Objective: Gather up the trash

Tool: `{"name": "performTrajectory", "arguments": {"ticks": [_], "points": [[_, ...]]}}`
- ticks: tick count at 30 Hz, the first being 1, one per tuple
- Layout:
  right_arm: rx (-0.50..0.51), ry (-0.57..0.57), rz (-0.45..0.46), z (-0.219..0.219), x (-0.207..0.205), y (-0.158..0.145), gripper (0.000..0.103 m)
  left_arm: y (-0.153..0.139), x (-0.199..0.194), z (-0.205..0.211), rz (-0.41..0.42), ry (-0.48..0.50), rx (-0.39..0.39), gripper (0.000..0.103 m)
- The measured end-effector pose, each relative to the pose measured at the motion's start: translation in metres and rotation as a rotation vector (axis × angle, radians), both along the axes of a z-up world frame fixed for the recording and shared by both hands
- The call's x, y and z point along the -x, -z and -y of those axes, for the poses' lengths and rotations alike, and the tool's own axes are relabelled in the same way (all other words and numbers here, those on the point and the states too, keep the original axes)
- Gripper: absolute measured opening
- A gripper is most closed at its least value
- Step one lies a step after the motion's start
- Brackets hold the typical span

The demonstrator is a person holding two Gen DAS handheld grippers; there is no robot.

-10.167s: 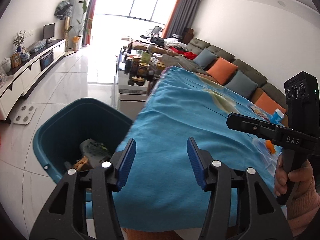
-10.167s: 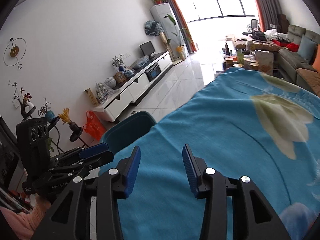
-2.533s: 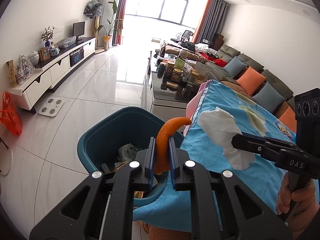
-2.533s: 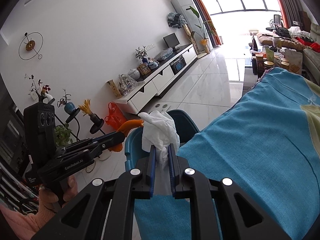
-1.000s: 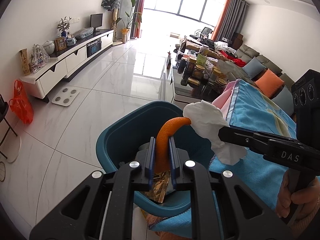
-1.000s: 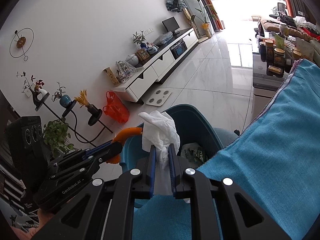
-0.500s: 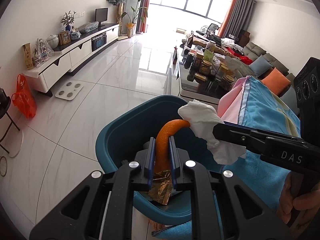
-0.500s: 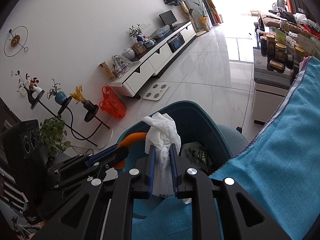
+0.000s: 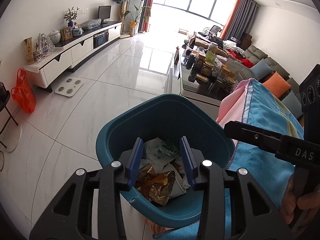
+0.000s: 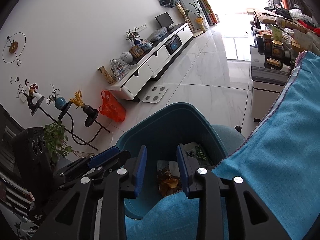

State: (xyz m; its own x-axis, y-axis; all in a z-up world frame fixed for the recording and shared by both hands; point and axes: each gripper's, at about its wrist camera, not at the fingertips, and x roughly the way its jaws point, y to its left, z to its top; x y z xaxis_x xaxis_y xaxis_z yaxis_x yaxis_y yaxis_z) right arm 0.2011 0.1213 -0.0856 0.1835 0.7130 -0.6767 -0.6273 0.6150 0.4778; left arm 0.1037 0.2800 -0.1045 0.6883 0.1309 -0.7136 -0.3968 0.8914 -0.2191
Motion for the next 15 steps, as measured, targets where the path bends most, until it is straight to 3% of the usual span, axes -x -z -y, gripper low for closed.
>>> {"name": "performTrajectory", "arguments": {"ticks": [2,10,15], "points": [[-0.008,0.005,0.018,0.008,0.003,-0.004,0.029,-0.004,0.004,0.002,0.017,0.006,-0.003,0.044],[-0.036,0.064,0.160,0.061,0.032,-0.028,0.051,-0.034,0.033,0.025,0.125,0.065,-0.061,0.065],[-0.021,0.153,0.310,0.109,0.059,-0.042,0.069,-0.051,0.052,0.054,0.206,0.117,-0.094,0.093]]}}
